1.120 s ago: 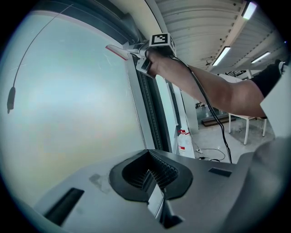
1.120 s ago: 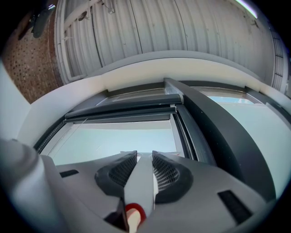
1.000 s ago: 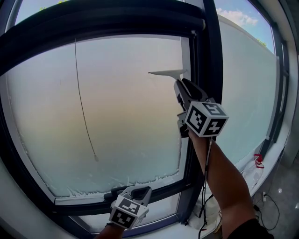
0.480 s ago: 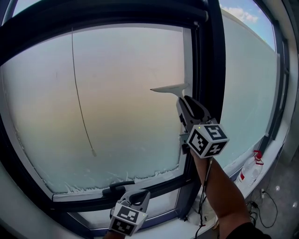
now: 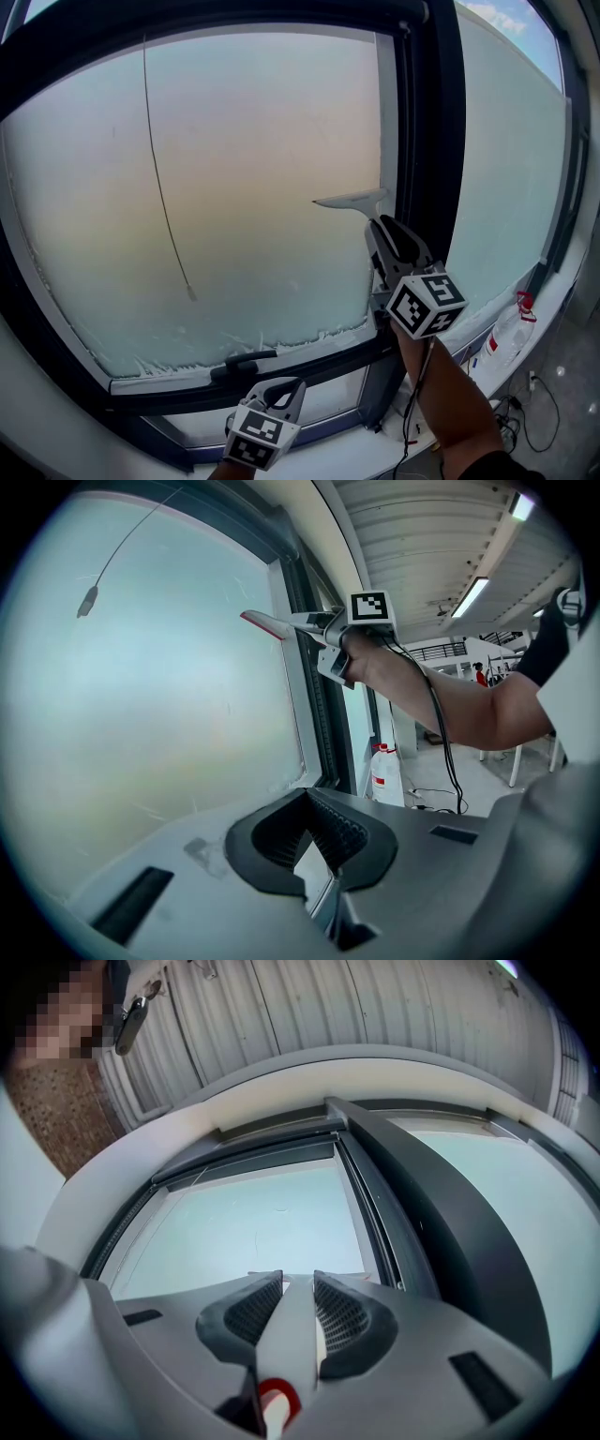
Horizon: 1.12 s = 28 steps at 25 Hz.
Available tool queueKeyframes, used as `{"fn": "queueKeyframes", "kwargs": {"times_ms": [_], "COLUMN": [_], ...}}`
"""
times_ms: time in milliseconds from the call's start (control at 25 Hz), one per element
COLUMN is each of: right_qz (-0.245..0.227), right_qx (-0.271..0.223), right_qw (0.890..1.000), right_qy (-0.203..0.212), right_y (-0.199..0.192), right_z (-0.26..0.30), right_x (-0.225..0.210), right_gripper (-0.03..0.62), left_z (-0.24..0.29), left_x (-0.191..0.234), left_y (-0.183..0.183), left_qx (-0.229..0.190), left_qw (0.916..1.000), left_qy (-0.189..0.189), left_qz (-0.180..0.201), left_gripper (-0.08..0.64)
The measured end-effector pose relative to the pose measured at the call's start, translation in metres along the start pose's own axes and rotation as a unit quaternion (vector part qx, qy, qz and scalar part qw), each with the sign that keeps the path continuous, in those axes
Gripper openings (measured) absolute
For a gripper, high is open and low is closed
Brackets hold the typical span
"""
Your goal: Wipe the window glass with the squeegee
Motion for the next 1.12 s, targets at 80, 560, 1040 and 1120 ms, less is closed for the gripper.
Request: {"fn": "queueKeyframes", "kwargs": {"times_ms": [80,560,1040,1120], "right_qz": [-0.001,0.024,0.033,0.036], "right_qx": [0.007,0.049,0.130,0.143], "right_qw": [1.000,0.998,0.991,0.989], "right_qy": [0.000,-0.006,-0.002,-0.002], "right_y": [-0.010,-0.063,-0.144,-0.156], "right_z": [-0.006,-0.042,-0.088,-0.095], "right_x": [0.002,0.017,0.036,0.039], "right_gripper": [0.095,0.095,0.095,0.095], "left_z": [0.001,0.003,0.004,0.005], "left_x": [0.000,0.003,0.004,0.003], "left_y": [-0.005,-0.026,-0.064,-0.068], "left_qx": [0.001,0.010,0.038,0.043], "left_qw": [1.0000,0.9998,0.9981,0.9978], "left_qy": [-0.001,0.000,0.001,0.001], "left_qz": [-0.004,-0.018,-0.047,-0.050], "left_gripper": [0.000,0.000,0.000,0.000]}}
Point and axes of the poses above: the fingertips, and each gripper's own axes: z forward along the fingers, x to its left, y out of its top, the point moved 4 cm from there along -z, backward along the fingers, and after that the axes turned 10 degrees about -z, right-handed, at the moved point
